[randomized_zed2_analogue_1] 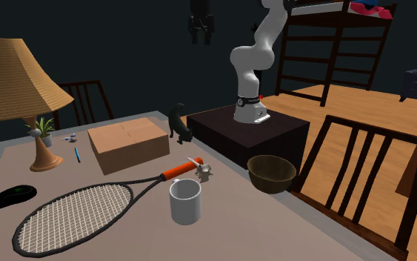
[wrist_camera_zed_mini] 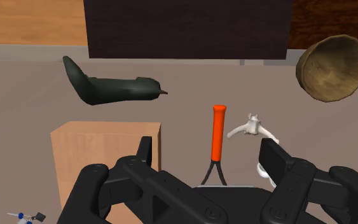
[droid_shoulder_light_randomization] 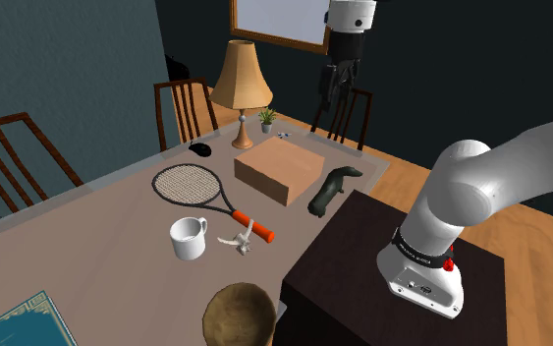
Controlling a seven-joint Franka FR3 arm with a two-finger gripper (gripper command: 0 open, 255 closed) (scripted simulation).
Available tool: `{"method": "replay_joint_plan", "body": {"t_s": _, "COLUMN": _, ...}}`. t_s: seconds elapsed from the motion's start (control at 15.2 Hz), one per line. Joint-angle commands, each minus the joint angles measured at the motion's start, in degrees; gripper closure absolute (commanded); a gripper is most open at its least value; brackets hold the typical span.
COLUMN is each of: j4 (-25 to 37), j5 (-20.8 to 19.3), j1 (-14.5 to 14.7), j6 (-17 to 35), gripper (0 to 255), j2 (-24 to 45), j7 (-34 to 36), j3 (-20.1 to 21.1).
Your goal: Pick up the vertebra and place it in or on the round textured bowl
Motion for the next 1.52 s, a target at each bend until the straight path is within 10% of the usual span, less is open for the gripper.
{"method": "replay_joint_plan", "body": {"t_s": 0.0, "j4": 0.0, "j5": 0.0, "j1": 0.0, "j6": 0.0, "gripper": 0, "j2": 0.0, "j7": 0.0, "j3": 0.0}}
{"method": "replay_joint_plan", "body": {"t_s": 1.45, "j4": -13.6, "j5": 6.8, "j1": 4.7, "j6": 44.1, "gripper": 0, "j2": 31.5, "j7": 13.7, "j3": 11.7}}
